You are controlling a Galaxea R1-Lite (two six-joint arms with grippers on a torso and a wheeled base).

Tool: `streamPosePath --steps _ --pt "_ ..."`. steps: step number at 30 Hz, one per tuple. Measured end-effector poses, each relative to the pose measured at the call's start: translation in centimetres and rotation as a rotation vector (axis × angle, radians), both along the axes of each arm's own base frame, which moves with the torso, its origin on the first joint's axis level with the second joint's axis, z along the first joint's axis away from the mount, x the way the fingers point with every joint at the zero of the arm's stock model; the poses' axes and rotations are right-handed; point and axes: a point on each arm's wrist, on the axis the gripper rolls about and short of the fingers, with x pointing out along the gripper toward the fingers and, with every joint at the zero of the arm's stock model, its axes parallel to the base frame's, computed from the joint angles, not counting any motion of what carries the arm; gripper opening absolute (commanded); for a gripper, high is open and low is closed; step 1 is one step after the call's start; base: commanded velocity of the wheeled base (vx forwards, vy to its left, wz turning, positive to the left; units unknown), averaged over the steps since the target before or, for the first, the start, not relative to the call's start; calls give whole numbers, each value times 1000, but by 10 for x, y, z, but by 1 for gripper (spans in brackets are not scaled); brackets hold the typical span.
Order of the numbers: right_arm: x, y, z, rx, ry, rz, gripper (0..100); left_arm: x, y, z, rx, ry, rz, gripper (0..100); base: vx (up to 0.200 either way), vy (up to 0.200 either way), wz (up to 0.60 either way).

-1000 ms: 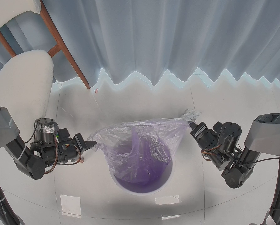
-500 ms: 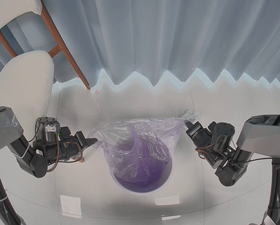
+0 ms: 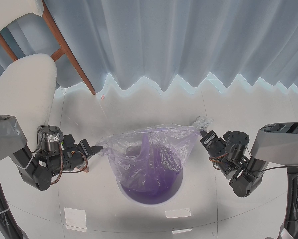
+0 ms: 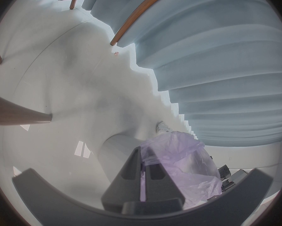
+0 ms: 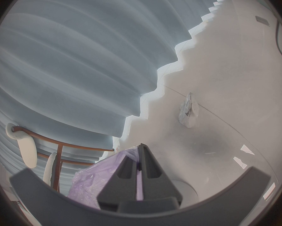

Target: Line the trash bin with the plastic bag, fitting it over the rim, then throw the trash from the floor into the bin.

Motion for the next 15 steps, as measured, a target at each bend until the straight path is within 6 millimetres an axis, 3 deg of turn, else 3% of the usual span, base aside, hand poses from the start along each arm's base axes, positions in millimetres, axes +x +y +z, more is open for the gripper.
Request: streamPosePath --steps 6,7,15 --pt "-2 0 0 -3 1 3 0 -5 -4 -2 3 4 -14 0 0 0 0" --pt "-2 1 0 -5 4 5 100 -6 -4 -1 2 0 -17 0 0 0 0" --pt "-6 3 1 -4 7 14 100 -17 -16 -3 -3 -20 -59 0 0 0 0"
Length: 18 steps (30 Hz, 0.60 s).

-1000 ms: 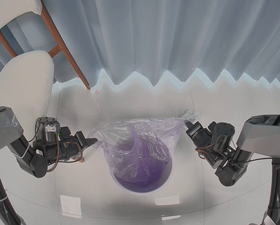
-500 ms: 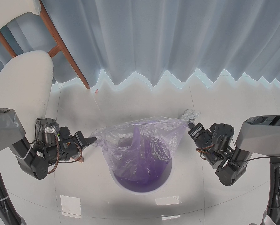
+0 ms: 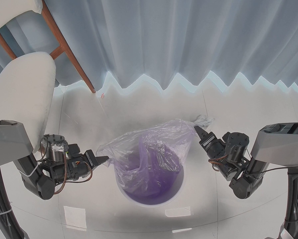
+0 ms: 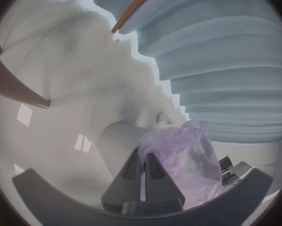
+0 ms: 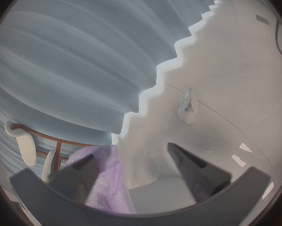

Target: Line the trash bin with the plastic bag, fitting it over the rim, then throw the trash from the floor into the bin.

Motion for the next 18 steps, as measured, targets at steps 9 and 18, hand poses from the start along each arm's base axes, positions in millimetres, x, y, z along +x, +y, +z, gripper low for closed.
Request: streamPosePath --steps 9,18 --pt "-4 3 3 1 -3 10 100 -20 -20 11 -7 -25 -74 0 0 0 0" --pt "-14 9 5 -12 2 37 100 -34 -32 21 8 -59 -100 0 0 0 0"
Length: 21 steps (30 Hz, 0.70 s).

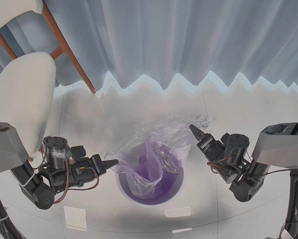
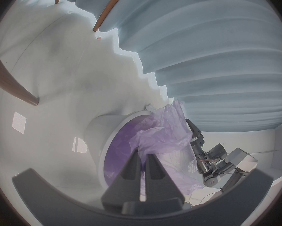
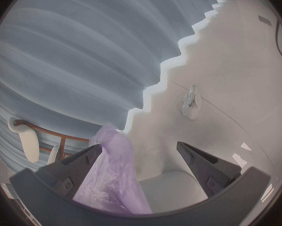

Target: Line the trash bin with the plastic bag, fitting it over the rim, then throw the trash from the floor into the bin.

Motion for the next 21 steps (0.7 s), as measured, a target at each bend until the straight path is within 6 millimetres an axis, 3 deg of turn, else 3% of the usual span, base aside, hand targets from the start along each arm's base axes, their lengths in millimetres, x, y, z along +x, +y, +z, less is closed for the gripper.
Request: streamPosePath --steps 9,21 --pt "-20 2 23 10 14 118 100 -2 -1 5 102 -96 38 0 0 0 0" --pt "-47 17 24 -134 292 244 100 -20 -2 9 186 -170 -24 0 0 0 0"
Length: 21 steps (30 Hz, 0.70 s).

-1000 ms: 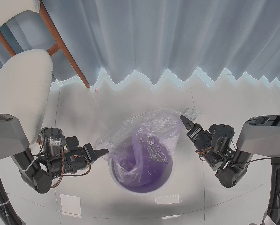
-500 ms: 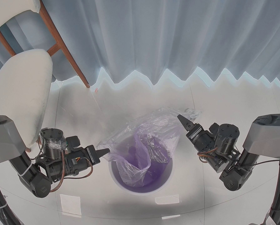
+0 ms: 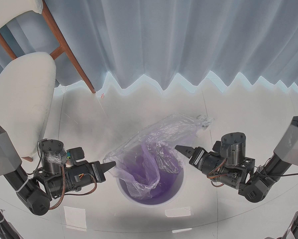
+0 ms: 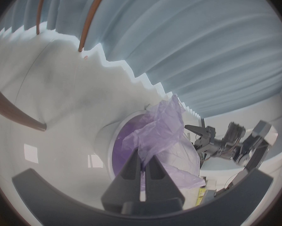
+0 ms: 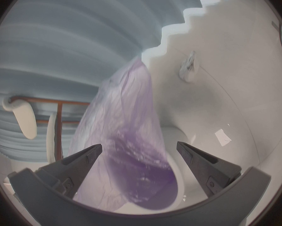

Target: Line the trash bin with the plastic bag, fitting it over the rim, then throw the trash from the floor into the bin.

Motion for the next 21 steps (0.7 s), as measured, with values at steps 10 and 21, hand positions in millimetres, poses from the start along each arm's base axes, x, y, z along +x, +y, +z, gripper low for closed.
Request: streamPosePath --steps 10,21 --pt "-16 44 30 -144 -92 204 100 -21 2 -1 154 -123 -90 0 0 0 0" --pt "-5 76 22 -306 -227 228 100 -30 4 -3 188 -134 -116 0 0 0 0"
